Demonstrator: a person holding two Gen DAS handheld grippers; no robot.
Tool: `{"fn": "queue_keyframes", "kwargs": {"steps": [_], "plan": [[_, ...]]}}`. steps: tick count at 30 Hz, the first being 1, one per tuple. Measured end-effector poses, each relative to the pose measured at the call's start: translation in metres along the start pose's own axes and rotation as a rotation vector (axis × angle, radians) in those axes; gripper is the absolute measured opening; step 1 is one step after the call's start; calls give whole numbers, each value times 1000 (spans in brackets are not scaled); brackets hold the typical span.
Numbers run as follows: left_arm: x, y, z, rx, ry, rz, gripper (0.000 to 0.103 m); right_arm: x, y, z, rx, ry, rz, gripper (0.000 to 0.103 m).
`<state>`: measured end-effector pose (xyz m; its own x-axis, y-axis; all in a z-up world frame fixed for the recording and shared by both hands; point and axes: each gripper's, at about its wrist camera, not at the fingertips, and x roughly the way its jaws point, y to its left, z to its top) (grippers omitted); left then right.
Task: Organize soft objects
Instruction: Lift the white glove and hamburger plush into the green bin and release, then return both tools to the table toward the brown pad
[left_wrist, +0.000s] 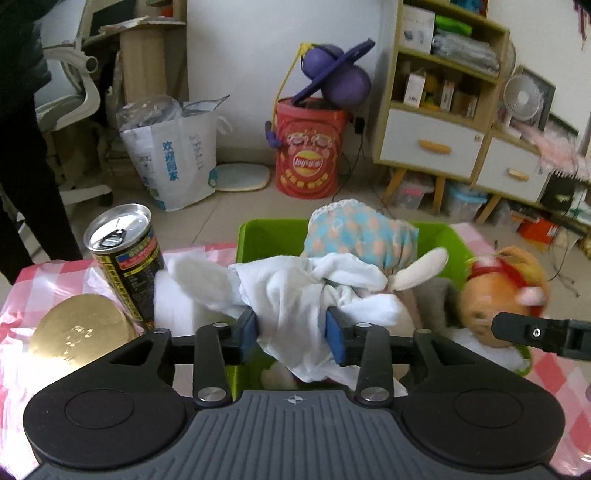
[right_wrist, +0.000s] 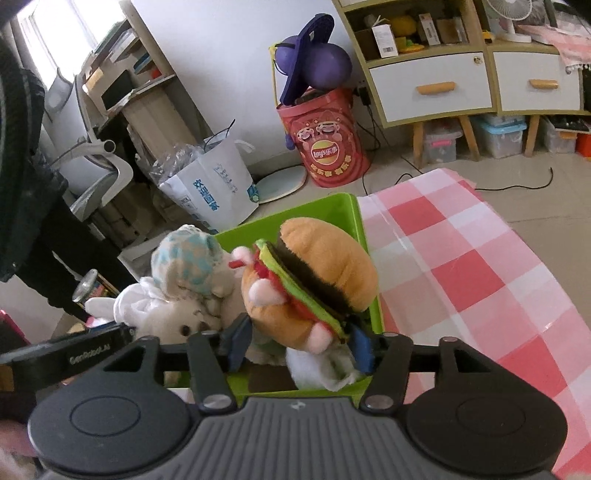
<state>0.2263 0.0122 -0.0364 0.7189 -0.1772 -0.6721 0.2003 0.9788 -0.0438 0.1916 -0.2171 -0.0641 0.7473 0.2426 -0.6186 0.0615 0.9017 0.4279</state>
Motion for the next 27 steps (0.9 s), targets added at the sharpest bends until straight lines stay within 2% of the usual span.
{"fn": "queue_keyframes", "kwargs": {"steps": [2,10,15,18,20,27], "plan": [[-12,2,-1,-8,-14,-13,55,-10,1,3,12,1,11,42],[-72,8,-18,-27,-40,-33,80,-62,13,4,-18,-5,-1,50],[-104,22,-35,-54,-8,-16,87,-86,21,-9,-56,29,-25,54],[-122,32,-49,-66,7,22,90,-94,27,-21,-70,78,-43,54],[-130,39,-58,-75,26,51,96,-98,31,-31,-81,107,-45,55],[-151,62,-94,-112,78,119,97,-102,42,-74,-116,181,-22,57]]}}
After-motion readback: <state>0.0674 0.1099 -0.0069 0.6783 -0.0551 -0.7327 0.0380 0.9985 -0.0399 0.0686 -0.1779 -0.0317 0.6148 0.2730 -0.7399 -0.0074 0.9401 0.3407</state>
